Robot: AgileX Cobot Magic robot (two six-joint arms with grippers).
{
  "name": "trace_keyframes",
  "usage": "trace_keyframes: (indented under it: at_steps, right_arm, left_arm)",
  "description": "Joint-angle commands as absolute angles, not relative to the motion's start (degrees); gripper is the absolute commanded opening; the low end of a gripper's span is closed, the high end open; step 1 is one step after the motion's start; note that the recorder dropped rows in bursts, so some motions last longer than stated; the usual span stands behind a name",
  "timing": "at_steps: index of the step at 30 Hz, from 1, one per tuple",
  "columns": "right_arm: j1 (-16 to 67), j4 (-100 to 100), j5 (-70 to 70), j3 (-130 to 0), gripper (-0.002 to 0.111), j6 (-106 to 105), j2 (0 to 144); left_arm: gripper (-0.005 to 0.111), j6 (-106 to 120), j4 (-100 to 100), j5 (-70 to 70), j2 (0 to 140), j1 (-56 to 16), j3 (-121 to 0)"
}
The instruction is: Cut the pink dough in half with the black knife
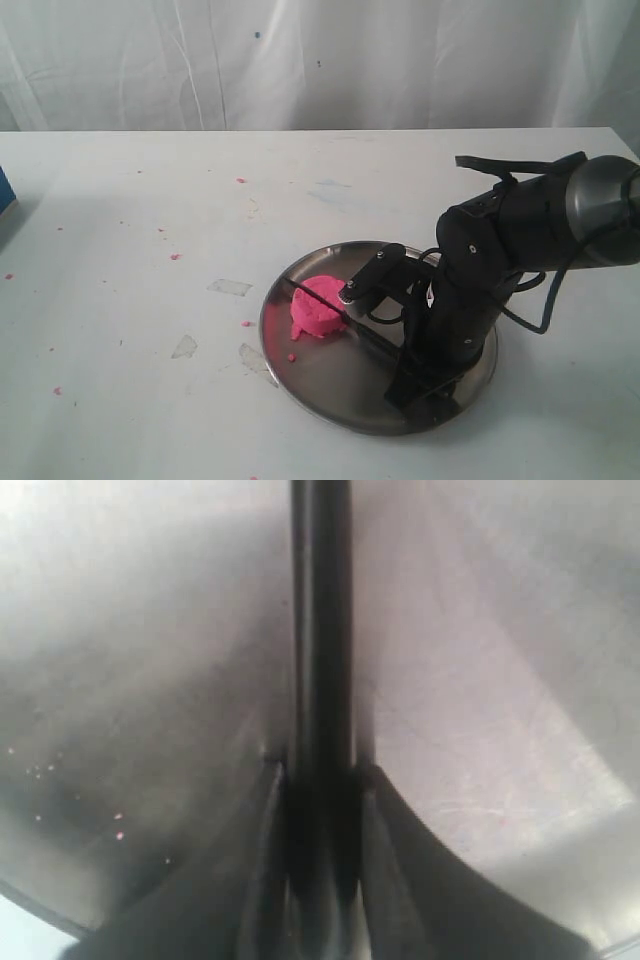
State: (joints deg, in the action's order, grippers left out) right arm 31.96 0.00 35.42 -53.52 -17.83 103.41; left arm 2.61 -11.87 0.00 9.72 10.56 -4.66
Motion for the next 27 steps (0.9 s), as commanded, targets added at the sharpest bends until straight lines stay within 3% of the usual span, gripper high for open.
trace_keyframes:
  at_steps: [1, 10, 27]
  right_arm:
    - [31.9, 0.0, 36.2, -53.5, 0.0, -17.8, 103.6]
    - [31.9, 0.0, 36.3, -53.5, 0.0, -17.8, 103.6]
    - [31.9, 0.0, 36.1, -53.5, 0.0, -17.8, 103.6]
  left_arm:
    - [0.0, 0.0, -13.4, -0.7, 7.6, 10.4, -6.0]
    - [0.0, -1.5, -5.3, 13.5, 0.0, 5.7, -16.3]
    - [0.0, -10.3, -0.5, 17.1, 0.0, 3.1, -4.9]
